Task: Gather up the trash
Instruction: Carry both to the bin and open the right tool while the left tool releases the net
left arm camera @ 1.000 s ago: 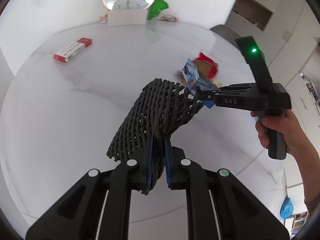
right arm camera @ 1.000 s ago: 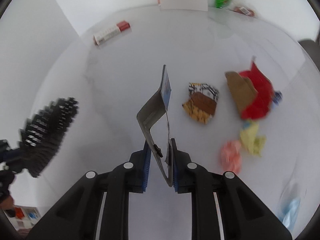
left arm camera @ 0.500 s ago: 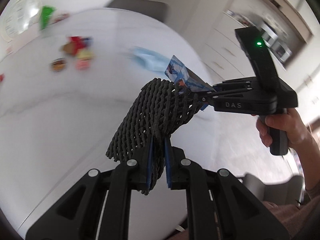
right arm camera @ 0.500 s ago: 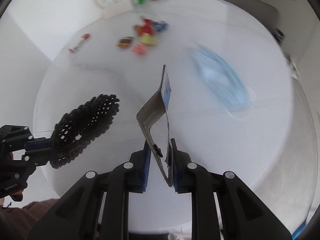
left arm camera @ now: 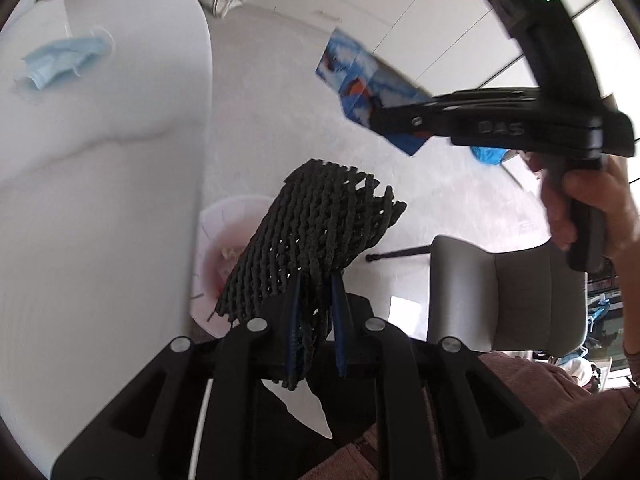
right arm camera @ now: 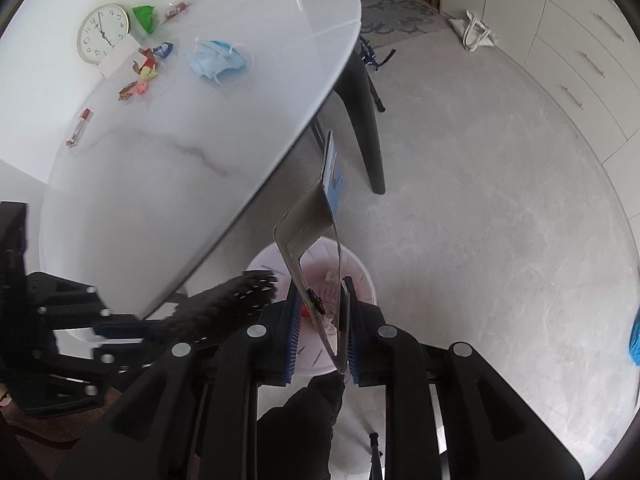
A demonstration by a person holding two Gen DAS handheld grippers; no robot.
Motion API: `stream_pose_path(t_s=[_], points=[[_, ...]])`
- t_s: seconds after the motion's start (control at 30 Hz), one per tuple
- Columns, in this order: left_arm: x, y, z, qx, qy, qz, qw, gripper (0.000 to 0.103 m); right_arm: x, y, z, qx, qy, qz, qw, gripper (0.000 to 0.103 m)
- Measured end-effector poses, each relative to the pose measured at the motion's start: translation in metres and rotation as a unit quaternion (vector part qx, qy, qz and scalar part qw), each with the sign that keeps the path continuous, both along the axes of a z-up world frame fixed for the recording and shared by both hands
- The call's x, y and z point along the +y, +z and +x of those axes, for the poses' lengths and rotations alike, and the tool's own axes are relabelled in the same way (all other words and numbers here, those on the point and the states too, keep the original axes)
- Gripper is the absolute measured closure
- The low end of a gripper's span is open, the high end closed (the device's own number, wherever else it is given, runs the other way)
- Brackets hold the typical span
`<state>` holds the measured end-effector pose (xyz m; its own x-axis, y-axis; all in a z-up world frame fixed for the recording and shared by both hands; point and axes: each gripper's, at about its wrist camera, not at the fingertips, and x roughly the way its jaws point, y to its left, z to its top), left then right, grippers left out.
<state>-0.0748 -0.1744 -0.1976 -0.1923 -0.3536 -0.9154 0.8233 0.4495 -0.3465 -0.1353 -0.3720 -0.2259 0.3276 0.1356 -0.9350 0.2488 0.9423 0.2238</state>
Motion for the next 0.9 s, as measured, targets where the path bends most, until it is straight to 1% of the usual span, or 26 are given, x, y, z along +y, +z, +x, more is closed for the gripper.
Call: stream_pose_path(t_s=[0.03, 0.1, 0.13, 0.23, 0.27, 0.33, 0.4, 0.43, 0.5, 0.63, 0.67, 0.7, 0.73, 0.77, 0.8, 0.87, 0.9], points=[[-0.006, -0.008, -0.002, 0.003, 0.001, 0.009, 0.9999, 0.078, -0.002, -0.005, -0.004, 0.001, 0.001, 0.004, 1.0, 0.082], [-0.013, -0.016, -0.005, 0.0, 0.01, 0.022, 0.9997, 0.05, -0.004, -0.01, -0.007, 0.003, 0.006, 0.006, 1.0, 0.082], [-0.016, -0.017, -0.007, -0.005, 0.013, 0.023, 0.9996, 0.046, -0.004, -0.014, -0.009, 0.005, 0.008, 0.007, 1.0, 0.082], [-0.018, -0.016, -0.009, -0.013, 0.018, 0.024, 0.9995, 0.041, -0.005, -0.022, -0.012, 0.006, 0.011, 0.017, 1.0, 0.081], [-0.02, -0.014, -0.016, -0.017, 0.021, 0.024, 0.9994, 0.037, -0.005, -0.024, -0.016, 0.007, 0.012, 0.02, 1.0, 0.081], [-0.015, -0.009, -0.014, -0.024, 0.029, 0.023, 0.999, 0.032, -0.003, -0.028, -0.019, 0.008, 0.015, 0.025, 1.0, 0.081], [-0.009, -0.004, -0.014, -0.031, 0.044, 0.022, 0.9983, 0.024, -0.001, -0.033, -0.021, 0.009, 0.018, 0.03, 0.999, 0.081], [-0.008, 0.0, -0.012, -0.036, 0.052, 0.022, 0.9977, 0.022, 0.0, -0.034, -0.022, 0.009, 0.021, 0.032, 0.999, 0.081], [-0.006, 0.01, -0.007, -0.054, 0.076, 0.026, 0.9953, 0.013, 0.006, -0.037, -0.024, 0.01, 0.028, 0.035, 0.999, 0.079], [0.007, 0.029, 0.007, -0.078, 0.114, 0.024, 0.9901, 0.01, 0.017, -0.043, -0.025, 0.014, 0.042, 0.044, 0.998, 0.075], [0.011, 0.033, 0.011, -0.084, 0.123, 0.024, 0.9885, 0.009, 0.022, -0.046, -0.024, 0.017, 0.049, 0.046, 0.998, 0.068], [0.01, 0.038, 0.012, -0.091, 0.132, 0.024, 0.9868, 0.008, 0.026, -0.048, -0.023, 0.019, 0.054, 0.048, 0.997, 0.049], [0.014, 0.043, 0.015, -0.095, 0.143, 0.022, 0.9848, 0.008, 0.031, -0.049, -0.023, 0.019, 0.057, 0.045, 0.997, 0.038], [0.021, 0.05, 0.02, -0.099, 0.153, 0.021, 0.983, 0.008, 0.034, -0.048, -0.023, 0.018, 0.057, 0.037, 0.998, 0.023], [0.024, 0.054, 0.024, -0.103, 0.163, 0.021, 0.9811, 0.008, 0.037, -0.047, -0.022, 0.016, 0.056, 0.026, 0.998, 0.014], [0.034, 0.06, 0.032, -0.109, 0.186, 0.018, 0.9763, 0.008, 0.041, -0.044, -0.019, 0.014, 0.056, 0.015, 0.998, 0.008], [0.04, 0.065, 0.038, -0.114, 0.199, 0.015, 0.9732, 0.008, 0.042, -0.042, -0.017, 0.012, 0.054, 0.014, 0.998, 0.007]])
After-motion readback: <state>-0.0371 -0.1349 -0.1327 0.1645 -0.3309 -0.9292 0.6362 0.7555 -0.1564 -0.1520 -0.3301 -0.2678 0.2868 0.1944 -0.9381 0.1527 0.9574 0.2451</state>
